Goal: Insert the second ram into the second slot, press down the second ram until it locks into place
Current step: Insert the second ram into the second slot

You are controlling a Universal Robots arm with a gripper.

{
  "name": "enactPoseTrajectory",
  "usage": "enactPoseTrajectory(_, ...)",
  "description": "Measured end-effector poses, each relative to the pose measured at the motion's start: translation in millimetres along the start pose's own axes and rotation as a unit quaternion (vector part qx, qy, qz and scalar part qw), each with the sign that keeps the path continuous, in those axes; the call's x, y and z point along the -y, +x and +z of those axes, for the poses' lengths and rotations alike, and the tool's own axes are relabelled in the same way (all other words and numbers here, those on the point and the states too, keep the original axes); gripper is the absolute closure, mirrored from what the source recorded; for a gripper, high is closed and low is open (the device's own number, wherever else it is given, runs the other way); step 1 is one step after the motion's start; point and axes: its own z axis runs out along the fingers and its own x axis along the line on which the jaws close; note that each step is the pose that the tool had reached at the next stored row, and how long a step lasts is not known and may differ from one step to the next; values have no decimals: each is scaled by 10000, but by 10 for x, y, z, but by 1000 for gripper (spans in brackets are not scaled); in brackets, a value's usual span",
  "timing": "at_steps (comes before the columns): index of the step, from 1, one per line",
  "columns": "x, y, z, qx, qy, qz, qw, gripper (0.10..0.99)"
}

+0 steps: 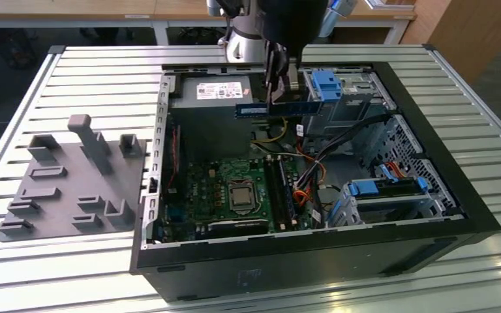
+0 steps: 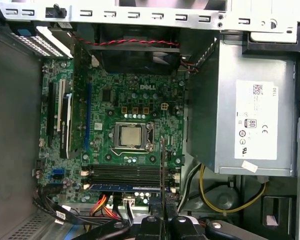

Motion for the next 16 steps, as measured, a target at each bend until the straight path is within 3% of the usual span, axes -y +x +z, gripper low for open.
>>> enactPoseTrajectory(7,-3,104,19,1,2,1,10000,949)
enactPoseTrajectory(16,-6,147,44,-1,43,0,10000,949)
